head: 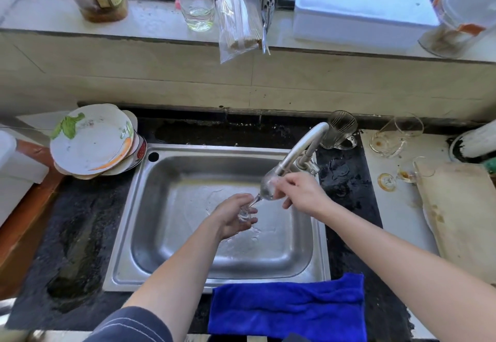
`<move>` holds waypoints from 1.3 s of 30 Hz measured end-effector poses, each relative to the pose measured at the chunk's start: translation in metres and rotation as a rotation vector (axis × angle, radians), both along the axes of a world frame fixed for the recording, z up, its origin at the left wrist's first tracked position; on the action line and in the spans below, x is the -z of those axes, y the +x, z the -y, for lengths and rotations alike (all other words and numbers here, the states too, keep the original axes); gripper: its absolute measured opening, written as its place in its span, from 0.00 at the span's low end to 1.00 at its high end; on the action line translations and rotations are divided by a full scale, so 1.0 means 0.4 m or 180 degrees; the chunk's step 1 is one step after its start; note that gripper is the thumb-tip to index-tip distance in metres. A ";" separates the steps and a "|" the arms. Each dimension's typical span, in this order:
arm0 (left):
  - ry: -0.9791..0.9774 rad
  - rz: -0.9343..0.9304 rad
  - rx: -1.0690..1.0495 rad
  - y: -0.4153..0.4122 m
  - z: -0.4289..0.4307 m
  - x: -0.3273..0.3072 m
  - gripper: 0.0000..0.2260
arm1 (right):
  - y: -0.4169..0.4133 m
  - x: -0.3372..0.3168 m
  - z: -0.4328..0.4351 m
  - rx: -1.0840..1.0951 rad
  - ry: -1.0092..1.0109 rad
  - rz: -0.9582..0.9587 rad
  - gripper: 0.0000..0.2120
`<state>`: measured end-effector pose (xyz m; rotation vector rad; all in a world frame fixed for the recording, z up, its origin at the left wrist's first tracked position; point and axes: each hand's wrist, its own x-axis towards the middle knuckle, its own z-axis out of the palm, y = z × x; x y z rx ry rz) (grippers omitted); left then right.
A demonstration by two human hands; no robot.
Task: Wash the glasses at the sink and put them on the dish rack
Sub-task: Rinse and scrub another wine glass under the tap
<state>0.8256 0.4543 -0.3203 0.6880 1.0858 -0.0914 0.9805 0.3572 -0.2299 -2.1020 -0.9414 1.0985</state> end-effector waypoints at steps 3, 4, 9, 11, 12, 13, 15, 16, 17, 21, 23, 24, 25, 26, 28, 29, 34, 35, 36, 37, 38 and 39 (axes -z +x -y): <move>0.0090 0.0004 0.0199 0.001 0.026 -0.025 0.08 | 0.019 0.009 -0.014 0.0557 -0.0070 0.0044 0.19; 0.0082 0.0043 0.0258 -0.006 0.031 -0.032 0.09 | 0.025 0.017 -0.017 0.0712 -0.0097 -0.0054 0.19; 0.0679 -0.0085 0.0273 -0.037 0.015 -0.081 0.07 | 0.025 0.096 -0.022 0.0880 -0.0394 -0.0074 0.17; 0.1163 -0.0326 0.0325 -0.043 -0.003 -0.105 0.04 | -0.005 0.127 -0.026 0.0647 -0.0427 0.0071 0.22; 0.1366 -0.0408 0.0377 -0.047 -0.010 -0.115 0.04 | -0.018 0.131 -0.029 0.0547 -0.0401 0.0209 0.24; 0.1547 -0.0464 0.0432 -0.049 -0.018 -0.124 0.04 | -0.025 0.138 -0.035 0.0484 -0.0319 0.0376 0.25; 0.1850 -0.0531 0.0498 -0.047 -0.028 -0.139 0.06 | -0.032 0.129 -0.051 0.0422 -0.0190 0.0583 0.24; 0.1990 -0.0590 0.0491 -0.043 -0.031 -0.143 0.08 | -0.039 0.113 -0.054 0.0388 -0.0194 0.0642 0.25; 0.2076 -0.0666 0.0424 -0.037 -0.035 -0.146 0.08 | -0.047 0.111 -0.055 0.0232 -0.0187 0.0886 0.26; 0.1955 -0.0803 0.0075 -0.030 -0.045 -0.147 0.08 | -0.087 0.122 -0.038 -0.0795 0.0372 0.2056 0.27; 0.2117 -0.0824 0.0159 -0.031 -0.039 -0.150 0.07 | -0.061 0.109 -0.040 -0.0376 0.0152 0.1664 0.30; 0.2260 -0.0843 0.0216 -0.031 -0.034 -0.154 0.06 | -0.047 0.104 -0.042 -0.0172 -0.0028 0.1630 0.30; 0.2419 -0.0900 0.0262 -0.031 -0.029 -0.155 0.06 | -0.045 0.108 -0.042 -0.0244 -0.0053 0.1845 0.29; 0.2559 -0.0938 0.0275 -0.029 -0.024 -0.159 0.07 | -0.060 0.103 -0.043 -0.0429 0.0017 0.2000 0.27; 0.2780 -0.0886 0.0303 -0.023 -0.018 -0.162 0.08 | -0.092 0.102 -0.041 -0.0840 0.0404 0.2232 0.24; 0.2900 -0.0852 0.0361 -0.022 -0.017 -0.166 0.08 | -0.087 0.103 -0.041 -0.0815 0.0499 0.2061 0.25; 0.3045 -0.0927 0.0309 -0.024 -0.025 -0.158 0.10 | -0.017 0.101 -0.055 -0.0069 0.0205 0.1493 0.26; 0.2794 -0.0877 0.0117 -0.024 -0.026 -0.152 0.09 | -0.034 0.106 -0.047 -0.0472 0.0491 0.2095 0.26; 0.2489 -0.0821 -0.0049 -0.025 -0.028 -0.148 0.08 | -0.049 0.119 -0.038 -0.0918 0.0698 0.2452 0.25; 0.2219 -0.0790 -0.0141 -0.025 -0.028 -0.148 0.08 | -0.048 0.133 -0.033 -0.1163 0.0786 0.2590 0.25; 0.2047 -0.0784 -0.0161 -0.025 -0.028 -0.149 0.08 | -0.038 0.138 -0.034 -0.1044 0.0713 0.2341 0.25; 0.1873 -0.0750 -0.0176 -0.024 -0.027 -0.150 0.08 | -0.024 0.139 -0.039 -0.0537 0.0611 0.1827 0.23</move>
